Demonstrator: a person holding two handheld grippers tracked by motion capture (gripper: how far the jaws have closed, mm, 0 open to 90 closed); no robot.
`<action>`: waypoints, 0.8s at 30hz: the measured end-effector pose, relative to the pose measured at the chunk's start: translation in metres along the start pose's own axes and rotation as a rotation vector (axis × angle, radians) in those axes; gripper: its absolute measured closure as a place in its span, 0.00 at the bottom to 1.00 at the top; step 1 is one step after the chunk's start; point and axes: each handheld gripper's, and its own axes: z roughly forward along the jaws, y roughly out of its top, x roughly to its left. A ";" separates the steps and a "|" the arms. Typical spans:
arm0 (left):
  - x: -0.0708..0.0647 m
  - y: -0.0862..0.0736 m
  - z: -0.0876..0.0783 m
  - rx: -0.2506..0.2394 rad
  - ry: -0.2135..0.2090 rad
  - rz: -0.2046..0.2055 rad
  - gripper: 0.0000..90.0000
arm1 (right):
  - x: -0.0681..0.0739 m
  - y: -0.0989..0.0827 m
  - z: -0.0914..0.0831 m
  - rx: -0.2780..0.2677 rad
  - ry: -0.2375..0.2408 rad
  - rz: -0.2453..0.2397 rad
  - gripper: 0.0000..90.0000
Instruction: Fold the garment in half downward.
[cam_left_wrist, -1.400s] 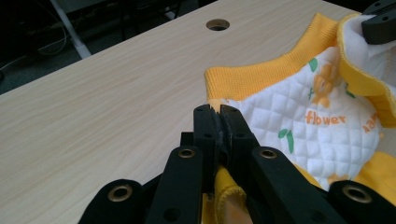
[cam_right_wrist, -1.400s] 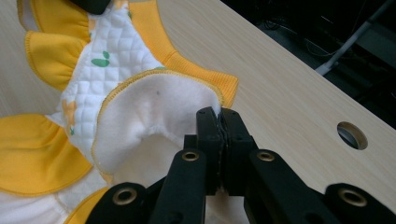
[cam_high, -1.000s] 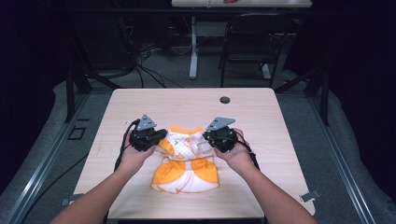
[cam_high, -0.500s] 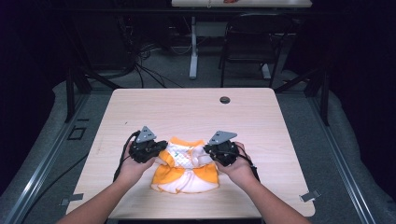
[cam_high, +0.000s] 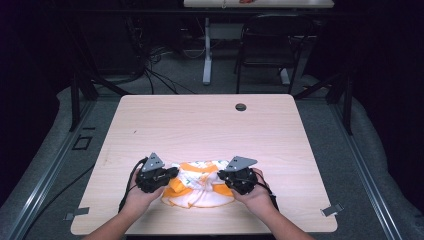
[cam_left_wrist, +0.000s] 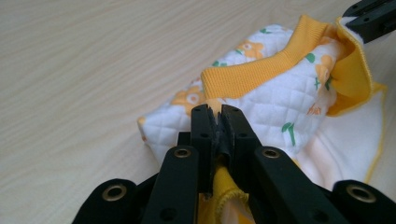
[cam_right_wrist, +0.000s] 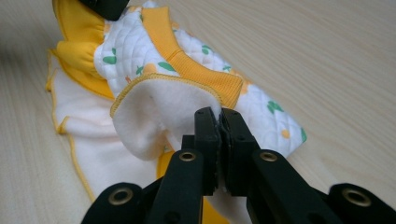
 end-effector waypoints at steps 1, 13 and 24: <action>-0.001 -0.001 0.000 -0.001 0.000 0.000 0.91 | 0.001 -0.003 0.000 0.000 0.004 0.005 0.94; -0.001 0.022 -0.022 -0.043 0.001 -0.027 0.84 | 0.001 0.008 -0.020 -0.038 0.021 0.043 0.81; 0.014 0.024 -0.007 -0.011 0.020 -0.073 1.00 | -0.015 0.018 -0.017 -0.047 -0.007 0.077 1.00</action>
